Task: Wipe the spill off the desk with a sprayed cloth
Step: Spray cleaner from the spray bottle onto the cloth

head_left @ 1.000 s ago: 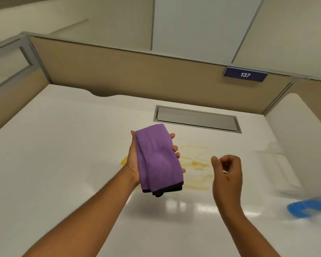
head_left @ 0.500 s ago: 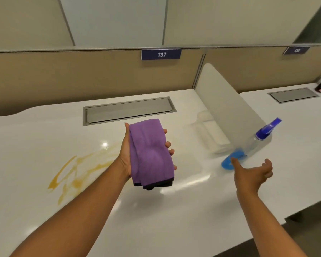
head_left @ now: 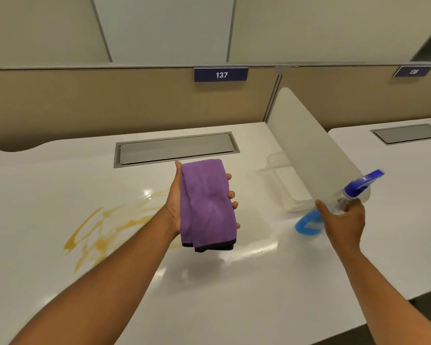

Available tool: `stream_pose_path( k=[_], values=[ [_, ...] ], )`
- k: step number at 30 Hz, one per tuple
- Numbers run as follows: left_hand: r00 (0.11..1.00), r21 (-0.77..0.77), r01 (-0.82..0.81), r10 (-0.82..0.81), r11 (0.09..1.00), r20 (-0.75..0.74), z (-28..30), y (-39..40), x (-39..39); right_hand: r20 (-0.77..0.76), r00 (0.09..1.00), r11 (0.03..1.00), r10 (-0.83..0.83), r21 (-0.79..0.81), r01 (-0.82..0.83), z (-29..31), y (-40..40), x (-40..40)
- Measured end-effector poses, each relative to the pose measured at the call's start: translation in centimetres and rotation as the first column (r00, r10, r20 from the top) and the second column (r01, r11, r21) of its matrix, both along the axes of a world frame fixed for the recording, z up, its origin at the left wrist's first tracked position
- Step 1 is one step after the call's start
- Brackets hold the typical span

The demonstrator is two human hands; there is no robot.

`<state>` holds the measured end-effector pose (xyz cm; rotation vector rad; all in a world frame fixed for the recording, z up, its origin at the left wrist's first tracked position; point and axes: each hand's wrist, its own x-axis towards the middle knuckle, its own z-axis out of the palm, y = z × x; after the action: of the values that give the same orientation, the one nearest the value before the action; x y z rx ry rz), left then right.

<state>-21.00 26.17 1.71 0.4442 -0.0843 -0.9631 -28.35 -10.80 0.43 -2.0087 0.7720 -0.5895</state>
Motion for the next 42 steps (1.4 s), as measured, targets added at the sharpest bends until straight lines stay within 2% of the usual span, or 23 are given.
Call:
stream_pose_path(
  k=[3, 7, 10, 12, 15, 17, 21, 25, 27, 30, 33, 36, 42],
  values=[
    [1.0, 0.004, -0.011, 0.011, 1.0, 0.006, 0.2, 0.6, 0.1, 0.017, 0.999, 0.997, 0.048, 0.058, -0.049, 0.0, 0.2, -0.2],
    [1.0, 0.021, -0.03, 0.03, 0.999, -0.007, 0.3, 1.6, 0.0, 0.085, 0.989, 0.993, 0.119, 0.016, -0.121, 1.8, 1.9, -0.1],
    [0.999, 0.036, -0.047, 0.047, 0.998, -0.001, 0.6, 2.5, 0.0, 0.141, 0.957, 0.967, 0.252, 0.003, -0.255, 4.7, 4.5, -0.2],
    [0.998, 0.045, -0.06, 0.059, 0.997, 0.01, 0.8, 3.1, 0.1, 0.163, 0.932, 0.94, 0.324, 0.059, -0.337, 6.4, 6.7, -0.3],
    [0.997, 0.045, -0.07, 0.069, 0.997, 0.018, 1.2, 4.1, 0.1, 0.199, 0.889, 0.859, 0.413, 0.239, -0.453, 8.7, 9.7, -0.2],
    [0.997, 0.055, -0.08, 0.078, 0.995, 0.029, 1.6, 4.9, 0.2, 0.168, 0.868, 0.807, 0.467, 0.32, -0.496, 10.0, 11.8, -0.2],
    [0.992, 0.076, -0.113, 0.108, 0.991, 0.061, 2.3, 6.5, 0.2, 0.059, 0.781, 0.713, 0.622, 0.371, -0.595, 11.8, 15.1, -0.8],
    [0.986, 0.081, -0.154, 0.148, 0.985, 0.078, 2.8, 8.3, 0.3, 0.048, 0.701, 0.626, 0.712, 0.408, -0.664, 13.3, 18.1, -1.5],
    [0.979, 0.118, -0.198, 0.19, 0.973, 0.08, 3.3, 8.9, 0.4, 0.05, 0.62, 0.541, 0.783, 0.436, -0.719, 14.1, 20.2, -2.2],
    [0.941, 0.221, -0.338, 0.326, 0.915, 0.092, 4.2, 9.5, 0.7, 0.066, 0.52, 0.397, 0.852, 0.567, -0.722, 14.7, 23.6, -2.7],
    [0.878, 0.291, -0.478, 0.465, 0.829, 0.118, 5.1, 10.2, 0.7, 0.079, 0.464, 0.326, 0.882, 0.608, -0.724, 14.3, 26.4, -2.7],
    [0.843, 0.321, -0.536, 0.511, 0.781, 0.166, 5.6, 10.9, 0.6, 0.093, 0.447, 0.312, 0.89, 0.591, -0.744, 13.9, 28.8, -2.8],
    [0.86, 0.347, -0.51, 0.478, 0.787, 0.179, 6.0, 11.2, 0.3, 0.027, 0.434, 0.341, 0.9, 0.577, -0.742, 13.5, 32.3, -1.9]
  ],
)
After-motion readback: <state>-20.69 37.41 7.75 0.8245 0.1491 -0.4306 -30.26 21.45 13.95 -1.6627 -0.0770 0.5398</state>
